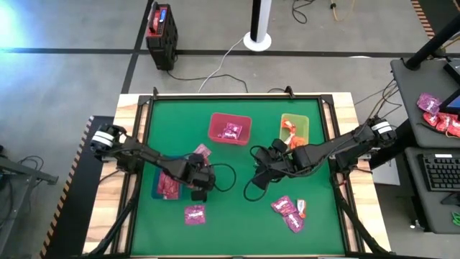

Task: Sort candy by brand, put in halloween buckets
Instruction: Put the red candy into the blue bin, then put the violet candy into the red bin, then put the red candy into the blue bin

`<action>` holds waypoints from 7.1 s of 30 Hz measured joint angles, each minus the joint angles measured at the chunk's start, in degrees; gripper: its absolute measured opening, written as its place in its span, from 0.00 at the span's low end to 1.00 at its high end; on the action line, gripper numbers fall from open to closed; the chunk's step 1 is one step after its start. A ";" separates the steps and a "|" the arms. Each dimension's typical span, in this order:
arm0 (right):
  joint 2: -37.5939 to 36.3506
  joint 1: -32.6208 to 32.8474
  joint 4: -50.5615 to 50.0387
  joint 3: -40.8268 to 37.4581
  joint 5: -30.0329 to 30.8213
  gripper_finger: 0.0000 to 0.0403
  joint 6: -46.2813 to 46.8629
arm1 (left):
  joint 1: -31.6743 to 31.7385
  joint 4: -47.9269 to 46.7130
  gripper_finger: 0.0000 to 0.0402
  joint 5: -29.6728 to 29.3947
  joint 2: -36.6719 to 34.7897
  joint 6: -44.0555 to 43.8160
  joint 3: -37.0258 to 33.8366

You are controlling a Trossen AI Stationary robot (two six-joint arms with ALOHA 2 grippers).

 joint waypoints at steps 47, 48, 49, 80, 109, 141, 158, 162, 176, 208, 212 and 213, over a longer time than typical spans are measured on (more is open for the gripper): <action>0.04 0.00 4.80 -3.13 0.04 0.54 -0.71 | -11.91 -33.57 0.00 6.46 -33.53 -18.56 0.90; 0.04 0.00 5.19 -3.21 0.04 0.54 -0.85 | -11.91 -33.61 0.00 6.40 -33.55 -18.81 0.65; 0.04 0.00 5.70 -3.23 0.06 0.54 -0.93 | -11.91 -33.43 0.00 6.16 -33.46 -18.95 0.40; 0.09 1.31 6.65 -6.95 -23.51 0.54 12.15 | -13.41 -18.77 0.41 -5.05 -28.30 -4.65 0.83; 8.28 11.89 -1.08 -4.10 -38.20 0.54 35.79 | -13.48 -15.12 0.41 -18.38 -27.61 -0.63 0.43; 25.63 12.55 -15.52 8.92 -36.27 0.36 21.40 | -13.42 -15.26 0.41 -20.10 -26.53 -0.89 0.08; 18.84 7.57 -14.84 9.15 -22.43 0.02 11.02 | -13.42 -15.26 0.41 -20.08 -26.53 -0.86 0.08; 15.33 2.35 -10.56 10.00 -9.01 0.02 4.82 | -13.42 -15.23 0.41 -20.08 -26.53 -0.80 0.08; 17.43 -19.01 34.39 9.23 3.77 0.03 -29.60 | -13.73 -15.48 0.41 -16.55 -26.53 -9.29 0.08; 6.78 -16.40 20.63 9.14 -11.11 0.44 -22.36 | -2.94 -12.07 0.41 -13.13 -22.00 -17.59 0.08; 5.97 -14.78 20.47 8.92 -9.07 0.45 -22.33 | 4.36 -12.00 0.41 -4.79 -19.11 -16.38 0.08; 5.97 -14.51 20.41 8.90 -8.90 0.45 -22.33 | 6.06 -11.96 0.41 -3.34 -18.24 -15.67 0.08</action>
